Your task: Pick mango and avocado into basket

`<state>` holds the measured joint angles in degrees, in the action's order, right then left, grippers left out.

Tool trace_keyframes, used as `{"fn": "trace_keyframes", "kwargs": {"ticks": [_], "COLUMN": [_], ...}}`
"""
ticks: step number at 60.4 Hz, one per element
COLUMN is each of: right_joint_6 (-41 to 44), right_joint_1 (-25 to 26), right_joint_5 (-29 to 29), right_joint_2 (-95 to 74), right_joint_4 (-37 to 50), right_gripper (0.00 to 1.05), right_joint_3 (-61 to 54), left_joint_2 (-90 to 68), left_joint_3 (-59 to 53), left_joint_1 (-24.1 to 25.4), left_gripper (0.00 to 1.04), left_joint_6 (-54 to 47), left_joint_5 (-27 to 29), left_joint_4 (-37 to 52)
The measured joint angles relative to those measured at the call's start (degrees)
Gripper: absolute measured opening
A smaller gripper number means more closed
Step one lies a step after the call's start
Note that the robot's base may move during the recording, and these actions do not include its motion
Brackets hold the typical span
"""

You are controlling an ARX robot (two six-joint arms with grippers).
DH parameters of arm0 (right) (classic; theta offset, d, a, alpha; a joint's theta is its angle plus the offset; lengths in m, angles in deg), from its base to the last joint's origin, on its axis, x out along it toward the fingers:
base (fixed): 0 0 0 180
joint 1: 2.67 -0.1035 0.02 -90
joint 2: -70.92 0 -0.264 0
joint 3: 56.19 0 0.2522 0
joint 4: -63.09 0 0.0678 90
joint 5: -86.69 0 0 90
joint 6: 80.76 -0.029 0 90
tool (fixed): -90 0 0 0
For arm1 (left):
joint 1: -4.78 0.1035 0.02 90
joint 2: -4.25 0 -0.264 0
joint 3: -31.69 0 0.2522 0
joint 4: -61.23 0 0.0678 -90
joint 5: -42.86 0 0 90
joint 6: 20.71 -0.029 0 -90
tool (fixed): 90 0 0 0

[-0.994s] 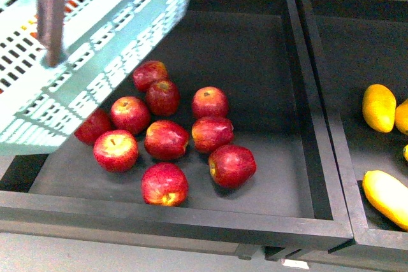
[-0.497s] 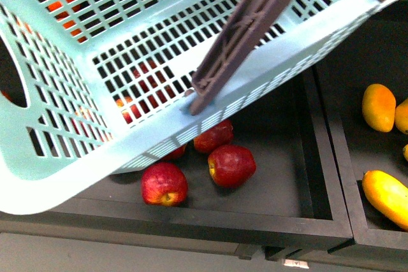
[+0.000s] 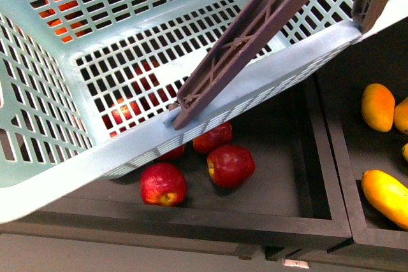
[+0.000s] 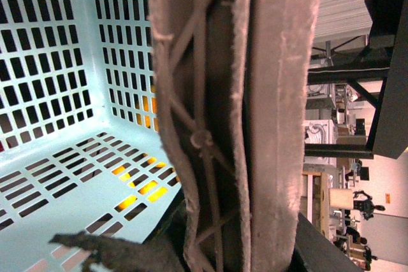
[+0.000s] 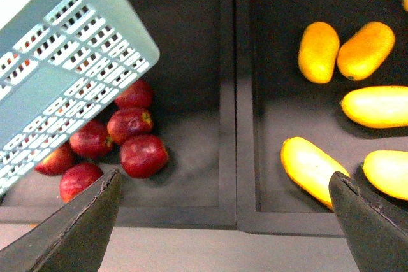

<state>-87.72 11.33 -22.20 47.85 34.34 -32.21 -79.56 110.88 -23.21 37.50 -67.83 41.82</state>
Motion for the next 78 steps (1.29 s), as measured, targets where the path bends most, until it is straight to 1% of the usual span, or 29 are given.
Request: {"fn": "trace_keyframes", "kwargs": {"ticks": [4, 7, 11, 15, 18, 20, 25, 28, 32, 39, 47, 60, 69, 78], "right_joint_6": [0.04, 0.09, -0.42, -1.25, -2.01, -2.93, -5.25, -8.0, -10.75, -18.05, -25.24, -35.21, -38.77, -40.35], "right_joint_1": [4.83, 8.46, 12.02, 13.25, 13.29, 12.98, 12.2, 11.54, 10.8, 9.73, 10.01, 11.74, 12.22, 12.2], "right_joint_5": [-1.99, -2.08, -1.88, 0.17, 1.29, 2.23, 4.42, 6.01, 8.13, 11.74, 12.52, 13.53, 13.81, 14.38], "right_joint_2": [-6.58, -12.63, -21.88, -31.32, -41.22, -47.82, -58.9, -66.03, -72.11, -81.99, -88.61, -96.41, -101.02, -104.89], "right_joint_4": [5.31, 10.62, 16.83, 21.42, 25.59, 26.8, 27.69, 28.15, 29.03, 29.62, 29.42, 26.12, 24.74, 23.98], "right_gripper": [0.96, 0.96, 0.96, 0.96, 0.96, 0.96, 0.96, 0.96, 0.96, 0.96, 0.96, 0.96, 0.96, 0.96], "right_joint_3": [1.49, 3.15, 6.03, 9.16, 12.33, 14.84, 19.45, 22.45, 24.87, 29.16, 33.14, 40.04, 43.36, 45.7], "left_joint_2": [0.0, 0.0, 0.0, 0.0, 0.0, 0.0, 0.0, 0.0, 0.0, 0.0, 0.0, 0.0, 0.0, 0.0], "left_joint_3": [0.0, 0.0, 0.0, 0.0, 0.0, 0.0, 0.0, 0.0, 0.0, 0.0, 0.0, 0.0, 0.0, 0.0], "left_joint_1": [0.02, 0.02, 0.02, 0.02, 0.04, 0.04, 0.02, 0.02, 0.04, 0.02, 0.02, 0.04, 0.02, 0.02], "left_gripper": [0.18, 0.18, 0.18, 0.18, 0.18, 0.18, 0.18, 0.18, 0.18, 0.18, 0.18, 0.18, 0.18, 0.18], "left_joint_6": [0.15, 0.15, 0.0, 0.0, 0.04, 0.04, 0.04, 0.04, 0.04, 0.04, 0.04, 0.04, 0.04, 0.04], "left_joint_5": [-0.2, -0.13, 0.11, 0.35, 0.39, 0.37, 0.35, 0.31, 0.31, 0.26, 0.26, 0.55, 0.28, 0.28], "left_joint_4": [0.0, 0.0, 0.0, 0.0, 0.0, 0.0, 0.0, 0.0, 0.0, 0.0, 0.0, 0.0, 0.0, 0.0]}}
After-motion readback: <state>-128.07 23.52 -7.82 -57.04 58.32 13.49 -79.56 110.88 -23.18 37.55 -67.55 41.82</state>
